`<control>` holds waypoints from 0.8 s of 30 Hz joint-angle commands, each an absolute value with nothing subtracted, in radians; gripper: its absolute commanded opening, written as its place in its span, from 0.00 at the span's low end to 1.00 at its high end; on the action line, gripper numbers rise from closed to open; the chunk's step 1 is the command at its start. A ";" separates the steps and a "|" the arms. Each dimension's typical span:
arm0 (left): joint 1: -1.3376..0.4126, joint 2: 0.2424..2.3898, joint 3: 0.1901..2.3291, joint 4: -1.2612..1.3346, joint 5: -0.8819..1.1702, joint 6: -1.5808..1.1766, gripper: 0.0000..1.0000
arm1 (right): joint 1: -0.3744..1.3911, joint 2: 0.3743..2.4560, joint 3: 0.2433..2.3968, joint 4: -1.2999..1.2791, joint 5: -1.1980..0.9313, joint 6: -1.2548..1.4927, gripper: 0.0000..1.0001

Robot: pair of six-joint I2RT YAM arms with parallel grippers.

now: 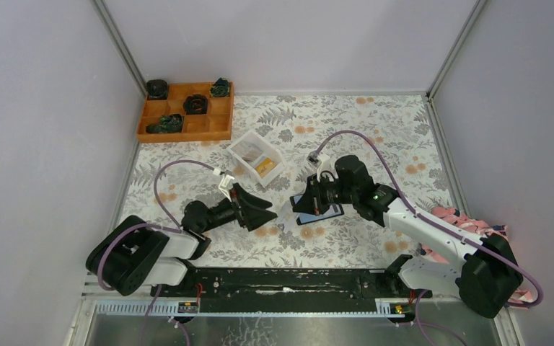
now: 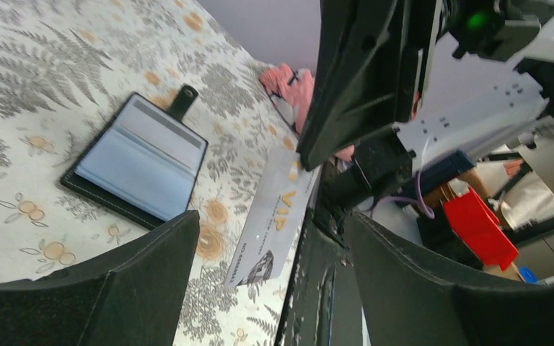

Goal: Put the credit cards into the card holder
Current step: Pick up the credit card from the storage box.

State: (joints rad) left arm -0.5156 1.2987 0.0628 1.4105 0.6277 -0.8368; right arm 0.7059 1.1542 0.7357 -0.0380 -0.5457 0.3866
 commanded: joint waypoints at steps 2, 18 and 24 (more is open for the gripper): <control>-0.524 1.386 0.092 1.600 0.776 -0.871 0.80 | 0.679 1.124 0.719 0.030 -0.628 0.417 0.00; -0.542 1.480 0.135 1.598 0.845 -0.871 0.73 | 0.675 1.189 0.727 0.082 -0.697 0.436 0.00; -0.549 1.498 0.150 1.598 0.863 -0.875 0.43 | 0.675 1.210 0.736 0.081 -0.707 0.433 0.00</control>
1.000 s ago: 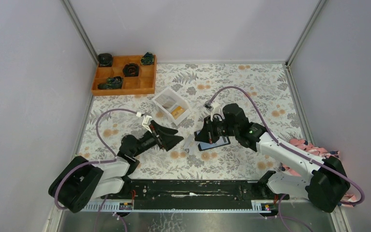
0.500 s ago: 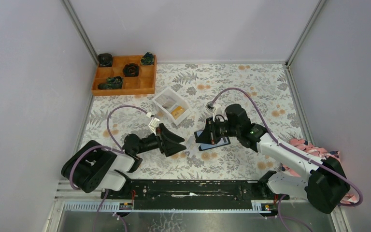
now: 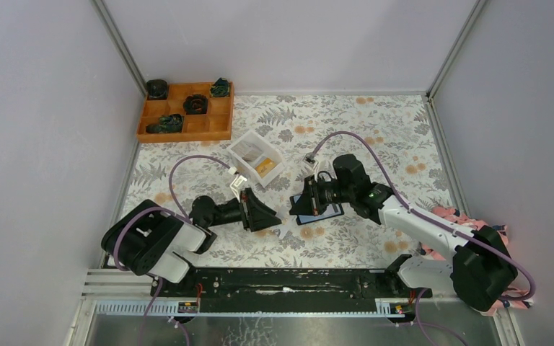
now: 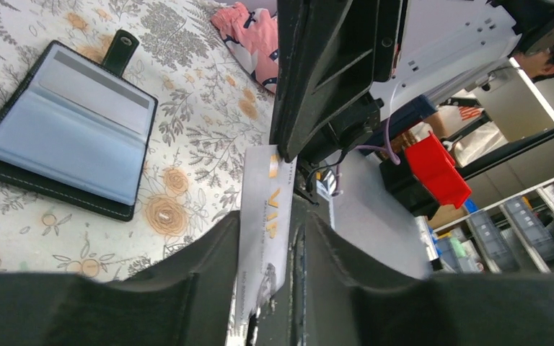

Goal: Put the credit cards into the card holder
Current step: Pick up the credit card from the storage box.

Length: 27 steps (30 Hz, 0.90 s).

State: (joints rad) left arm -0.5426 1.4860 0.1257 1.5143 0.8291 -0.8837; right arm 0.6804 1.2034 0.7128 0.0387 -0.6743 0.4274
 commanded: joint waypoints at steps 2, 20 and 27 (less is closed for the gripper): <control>-0.551 1.502 0.150 1.598 0.865 -0.876 0.30 | 0.675 1.212 0.738 0.079 -0.706 0.431 0.00; -0.572 1.517 0.135 1.600 0.548 -0.916 0.00 | 0.670 1.100 0.719 0.034 -0.435 0.382 0.42; -0.741 1.578 0.170 1.598 0.219 -0.959 0.00 | 0.670 1.053 0.592 0.193 -0.341 0.473 0.46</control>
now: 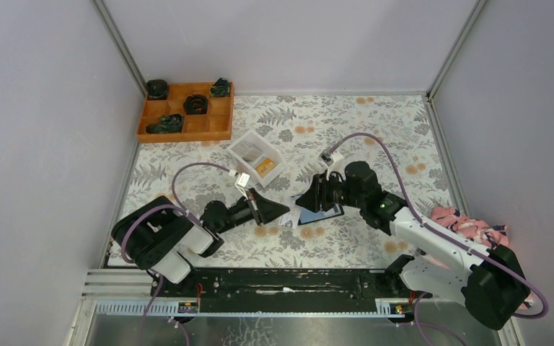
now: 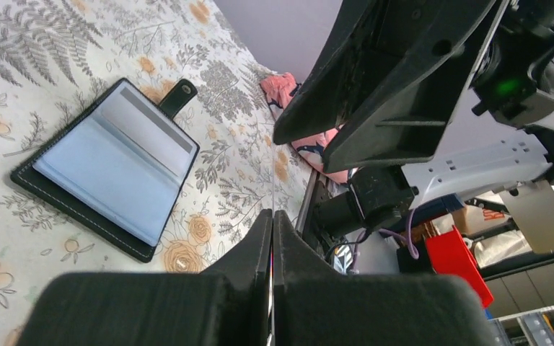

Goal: Put the credit cards into the card holder
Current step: Pick up the credit card from the storage box.

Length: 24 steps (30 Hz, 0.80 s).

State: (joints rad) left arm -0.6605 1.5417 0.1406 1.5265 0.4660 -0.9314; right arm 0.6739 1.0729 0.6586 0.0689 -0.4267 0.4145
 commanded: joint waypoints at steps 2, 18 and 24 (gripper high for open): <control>-0.788 1.599 0.179 1.600 0.127 -0.982 0.00 | 0.670 1.042 0.559 0.243 -0.316 0.495 0.46; -0.893 1.617 0.161 1.604 -0.167 -1.117 0.00 | 0.670 0.920 0.429 0.302 -0.212 0.544 0.46; -0.915 1.625 0.181 1.604 -0.177 -1.125 0.00 | 0.670 0.929 0.391 0.373 -0.221 0.581 0.47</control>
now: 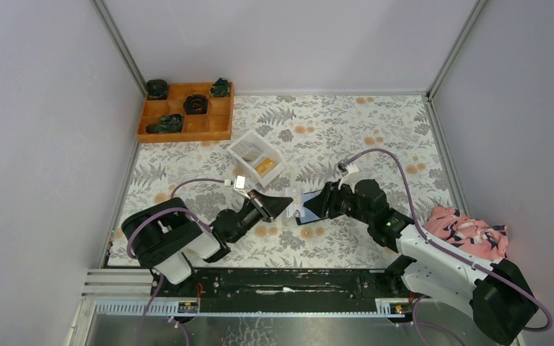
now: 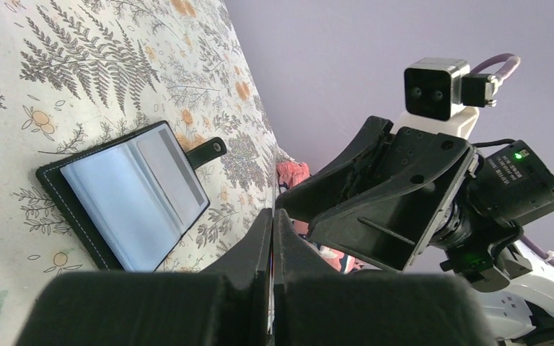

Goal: Put the credit cards into the card holder
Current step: Pick up the credit card from the storage box.

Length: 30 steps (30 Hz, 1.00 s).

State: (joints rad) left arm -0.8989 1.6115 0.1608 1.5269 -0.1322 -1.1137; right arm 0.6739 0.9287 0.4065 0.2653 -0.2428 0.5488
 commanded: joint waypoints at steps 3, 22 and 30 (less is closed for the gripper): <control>-0.920 1.637 0.191 1.605 -0.171 -1.144 0.00 | 0.670 0.948 0.387 0.400 -0.233 0.595 0.48; -0.947 1.704 0.250 1.609 -0.145 -1.250 0.00 | 0.605 1.066 0.313 0.691 -0.403 0.769 0.00; -0.945 1.732 0.239 1.608 -0.164 -1.267 0.58 | 0.563 1.026 0.335 0.633 -0.427 0.757 0.00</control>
State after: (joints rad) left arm -0.9352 1.7233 0.2279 1.5280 -0.1612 -1.2579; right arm 0.5861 1.0611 0.3061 0.6220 -0.4046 0.7685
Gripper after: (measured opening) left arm 0.499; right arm 0.012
